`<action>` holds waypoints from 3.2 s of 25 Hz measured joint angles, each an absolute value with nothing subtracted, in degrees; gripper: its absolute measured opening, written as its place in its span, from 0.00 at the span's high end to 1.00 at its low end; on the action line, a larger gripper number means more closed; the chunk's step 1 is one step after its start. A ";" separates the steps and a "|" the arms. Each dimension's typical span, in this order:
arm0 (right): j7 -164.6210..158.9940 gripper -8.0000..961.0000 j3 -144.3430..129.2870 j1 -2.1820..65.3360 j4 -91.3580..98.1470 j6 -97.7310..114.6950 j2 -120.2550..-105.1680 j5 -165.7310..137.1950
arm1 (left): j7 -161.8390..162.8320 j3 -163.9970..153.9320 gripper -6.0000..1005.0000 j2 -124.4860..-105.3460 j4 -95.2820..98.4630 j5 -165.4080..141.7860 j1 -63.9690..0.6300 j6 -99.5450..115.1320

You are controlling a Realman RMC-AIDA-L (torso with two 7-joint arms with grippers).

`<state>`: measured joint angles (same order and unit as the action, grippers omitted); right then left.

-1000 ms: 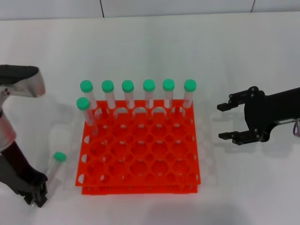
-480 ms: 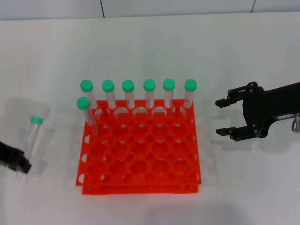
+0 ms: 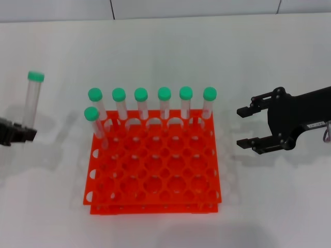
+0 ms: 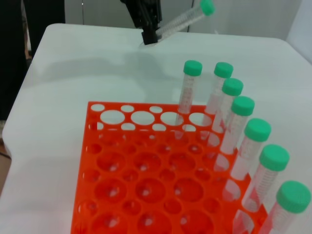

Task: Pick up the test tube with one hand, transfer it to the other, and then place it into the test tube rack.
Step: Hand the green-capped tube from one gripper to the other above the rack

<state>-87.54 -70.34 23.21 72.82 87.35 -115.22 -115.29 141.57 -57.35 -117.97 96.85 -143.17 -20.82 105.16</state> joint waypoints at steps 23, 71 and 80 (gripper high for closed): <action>-97.99 0.34 -65.30 23.44 74.02 83.62 -115.40 -103.14 | 108.06 -48.87 0.81 -117.26 82.78 -126.22 -25.33 91.59; -96.86 0.34 -56.65 34.48 48.17 81.17 -114.73 -84.13 | 77.03 -44.10 0.81 -114.34 47.93 -112.42 -37.87 89.76; -91.89 0.34 -59.94 35.91 42.73 81.53 -115.44 -80.22 | 77.18 -44.12 0.81 -114.85 46.90 -112.39 -39.04 89.54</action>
<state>-91.89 -59.94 35.91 42.73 81.53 -115.44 -80.22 77.18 -44.12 -114.85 46.90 -112.39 -39.04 89.54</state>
